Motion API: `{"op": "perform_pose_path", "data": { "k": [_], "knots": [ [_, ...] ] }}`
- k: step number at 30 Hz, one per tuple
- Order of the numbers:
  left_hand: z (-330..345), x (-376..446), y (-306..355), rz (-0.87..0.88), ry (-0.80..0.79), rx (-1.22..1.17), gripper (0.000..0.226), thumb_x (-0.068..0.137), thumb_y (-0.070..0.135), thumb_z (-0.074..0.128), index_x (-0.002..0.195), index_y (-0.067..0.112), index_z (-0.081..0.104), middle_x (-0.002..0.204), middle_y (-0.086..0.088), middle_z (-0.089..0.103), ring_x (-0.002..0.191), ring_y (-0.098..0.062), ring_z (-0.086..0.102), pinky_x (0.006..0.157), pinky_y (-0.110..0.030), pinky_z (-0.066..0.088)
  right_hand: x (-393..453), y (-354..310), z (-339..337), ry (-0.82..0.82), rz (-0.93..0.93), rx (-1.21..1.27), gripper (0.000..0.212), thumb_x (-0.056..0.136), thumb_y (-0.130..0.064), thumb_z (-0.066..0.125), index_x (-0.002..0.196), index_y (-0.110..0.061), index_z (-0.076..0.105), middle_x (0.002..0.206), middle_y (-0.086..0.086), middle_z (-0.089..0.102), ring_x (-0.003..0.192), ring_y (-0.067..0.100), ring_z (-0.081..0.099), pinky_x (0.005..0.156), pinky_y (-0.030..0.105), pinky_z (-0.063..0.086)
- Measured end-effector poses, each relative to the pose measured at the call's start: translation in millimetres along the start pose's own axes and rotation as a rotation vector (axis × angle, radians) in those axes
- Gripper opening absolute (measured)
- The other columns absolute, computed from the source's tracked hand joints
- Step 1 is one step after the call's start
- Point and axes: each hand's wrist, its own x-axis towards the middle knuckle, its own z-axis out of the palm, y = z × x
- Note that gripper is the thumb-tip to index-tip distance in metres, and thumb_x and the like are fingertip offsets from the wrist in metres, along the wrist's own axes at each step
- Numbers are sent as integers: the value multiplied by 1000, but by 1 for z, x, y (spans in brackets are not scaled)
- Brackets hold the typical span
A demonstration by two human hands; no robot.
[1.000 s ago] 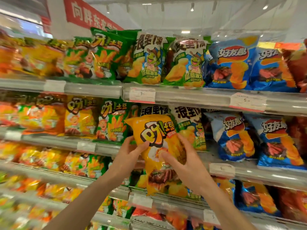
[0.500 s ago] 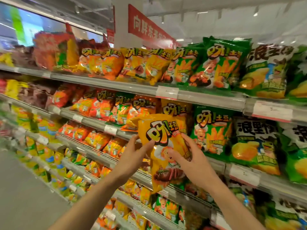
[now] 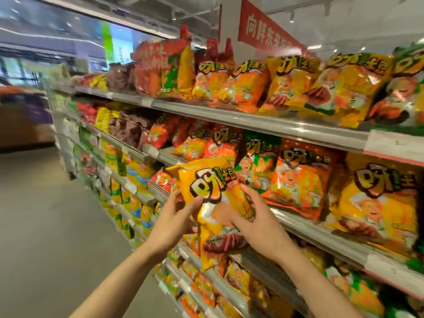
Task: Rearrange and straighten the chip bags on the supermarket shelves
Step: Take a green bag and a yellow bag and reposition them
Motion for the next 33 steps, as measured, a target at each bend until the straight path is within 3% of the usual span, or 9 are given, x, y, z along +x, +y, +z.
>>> {"op": "perform_pose_path", "data": {
  "k": [3, 6, 12, 15, 19, 22, 25, 28, 33],
  "knots": [
    [-37, 37, -11, 4, 48, 15, 34, 90, 44, 67, 119, 33, 56, 107, 3, 74, 87, -21, 70, 67, -37, 58, 48, 3, 40, -29, -35, 22, 90, 69, -79, 59, 147, -43, 32, 145, -22, 42, 130, -1, 42, 110, 31, 39],
    [-73, 81, -19, -12, 92, 3, 29, 93, 36, 65, 118, 26, 56, 93, 6, 74, 72, -14, 66, 63, -34, 55, 102, 7, 78, -46, -47, 57, 81, 70, -75, 63, 141, -46, 37, 137, -25, 50, 122, -7, 49, 108, 30, 42],
    [-155, 185, -16, -14, 140, 60, 31, 92, 43, 64, 119, 29, 57, 94, 0, 73, 72, -17, 67, 66, -35, 55, 223, -6, 152, -60, -68, 100, 90, 67, -80, 64, 143, -42, 37, 142, -18, 48, 129, 2, 47, 109, 32, 40],
    [-194, 227, -18, -26, 161, 87, 41, 92, 46, 63, 127, 27, 54, 102, 1, 75, 79, -18, 72, 66, -34, 56, 272, -15, 187, -76, -77, 113, 76, 78, -62, 71, 142, -40, 37, 137, -18, 50, 126, 2, 48, 103, 24, 38],
    [-240, 280, -30, -1, 208, 128, 51, 91, 51, 62, 133, 24, 51, 94, 5, 69, 67, -9, 67, 60, -27, 53, 324, -22, 230, -59, -63, 71, 76, 78, -70, 65, 142, -42, 36, 139, -17, 49, 128, 6, 46, 107, 32, 40],
    [-272, 325, -36, 12, 219, 177, 74, 80, 68, 64, 137, 25, 47, 107, 0, 65, 68, -10, 66, 62, -30, 53, 363, -27, 258, -16, -62, 38, 75, 80, -68, 64, 143, -40, 34, 143, -14, 46, 130, 7, 45, 109, 32, 39],
    [-293, 369, -41, 63, 177, 172, 66, 83, 66, 62, 134, 27, 49, 110, -3, 63, 62, -9, 61, 62, -32, 51, 402, -27, 282, 36, -46, -46, 85, 78, -75, 59, 148, -40, 25, 149, -12, 43, 134, 10, 44, 110, 36, 39],
    [-308, 417, -43, 115, 90, 111, 37, 88, 55, 61, 117, 32, 55, 82, -1, 61, 58, -15, 53, 60, -39, 44, 438, -26, 305, 134, -14, -79, 82, 76, -78, 57, 145, -46, 26, 145, -12, 48, 129, 12, 50, 107, 38, 43],
    [-320, 492, -46, 199, -120, 77, 49, 90, 34, 69, 131, 30, 43, 97, 5, 66, 71, -1, 67, 64, -17, 50, 480, -29, 324, 360, 72, -117, 74, 80, -73, 58, 144, -44, 35, 142, -12, 48, 128, 11, 49, 104, 30, 42]
  ]
}}
